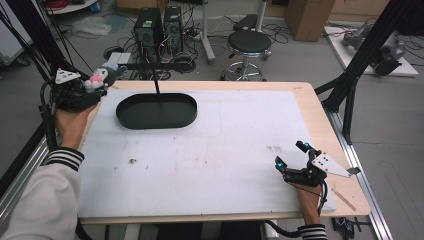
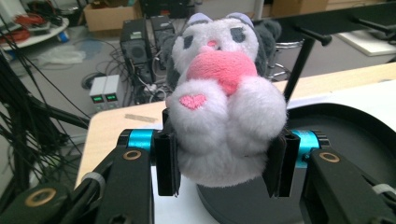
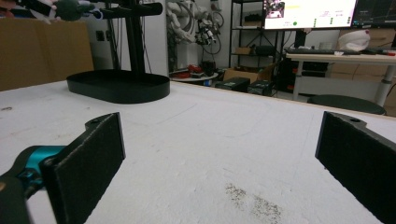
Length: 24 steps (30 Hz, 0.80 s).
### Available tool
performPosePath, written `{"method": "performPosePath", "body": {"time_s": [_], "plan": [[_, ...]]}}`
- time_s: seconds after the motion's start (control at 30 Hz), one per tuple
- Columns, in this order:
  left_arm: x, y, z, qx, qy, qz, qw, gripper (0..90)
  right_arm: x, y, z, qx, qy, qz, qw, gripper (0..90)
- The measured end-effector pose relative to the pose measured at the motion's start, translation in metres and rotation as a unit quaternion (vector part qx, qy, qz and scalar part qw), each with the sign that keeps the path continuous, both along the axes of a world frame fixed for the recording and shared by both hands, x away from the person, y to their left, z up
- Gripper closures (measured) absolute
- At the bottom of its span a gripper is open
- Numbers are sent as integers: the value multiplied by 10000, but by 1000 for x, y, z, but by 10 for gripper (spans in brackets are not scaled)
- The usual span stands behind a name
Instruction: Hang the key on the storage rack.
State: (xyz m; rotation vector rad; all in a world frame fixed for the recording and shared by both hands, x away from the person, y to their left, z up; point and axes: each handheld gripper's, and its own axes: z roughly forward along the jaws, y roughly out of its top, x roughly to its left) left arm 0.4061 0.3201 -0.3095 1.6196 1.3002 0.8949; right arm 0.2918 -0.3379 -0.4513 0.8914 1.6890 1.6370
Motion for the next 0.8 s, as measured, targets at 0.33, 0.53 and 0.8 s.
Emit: {"method": "performPosePath", "body": {"time_s": [0.33,0.53,0.8], "plan": [[-3,-2,-15,149,198,-72,9997,557,0,0,0,-25,-43,-19,10000,4],[6,-8,-27,225,342,-57,9991,557,0,0,0,-11,-16,-8,10000,4],[22,-15,-38,-38,419,-73,9991,557,0,0,0,13,12,-9,10000,4]]}}
